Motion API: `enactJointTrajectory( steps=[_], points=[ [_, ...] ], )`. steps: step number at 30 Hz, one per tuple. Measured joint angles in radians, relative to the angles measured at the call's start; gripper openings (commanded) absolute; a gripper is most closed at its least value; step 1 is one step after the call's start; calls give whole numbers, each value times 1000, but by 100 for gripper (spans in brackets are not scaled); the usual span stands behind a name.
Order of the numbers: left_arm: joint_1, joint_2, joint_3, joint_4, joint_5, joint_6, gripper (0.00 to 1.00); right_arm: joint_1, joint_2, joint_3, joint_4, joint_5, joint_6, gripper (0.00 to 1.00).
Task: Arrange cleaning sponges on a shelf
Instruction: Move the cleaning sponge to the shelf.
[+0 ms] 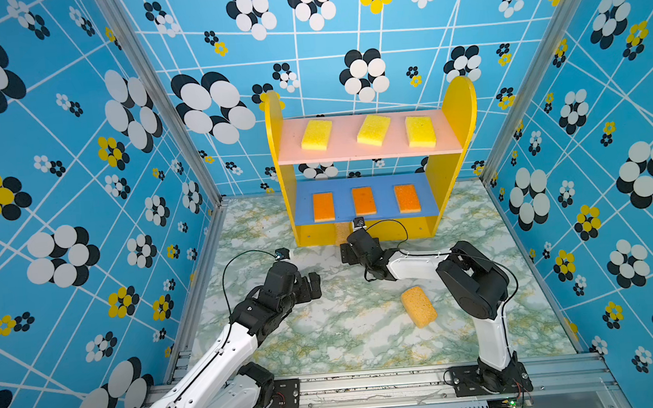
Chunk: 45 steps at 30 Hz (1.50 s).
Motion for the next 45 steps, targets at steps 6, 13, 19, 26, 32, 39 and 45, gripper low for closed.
enactJointTrajectory(
  steps=[6,13,19,26,32,39,45],
  points=[
    [0,8,0,6,6,0,99,0,0,1,-21,-2,-6,92],
    [0,8,0,7,6,0,99,0,23,74,-79,9,-8,93],
    [1,8,0,7,6,0,99,0,50,142,-117,21,-8,93],
    [7,8,0,6,6,1,99,0,56,139,-119,28,-15,93],
    [7,8,0,7,6,1,99,0,31,44,-116,5,-31,92],
    [8,8,0,7,6,0,99,0,14,24,-118,-3,-44,92],
    [7,8,0,6,6,0,99,0,37,103,-169,10,-44,93]
  ],
)
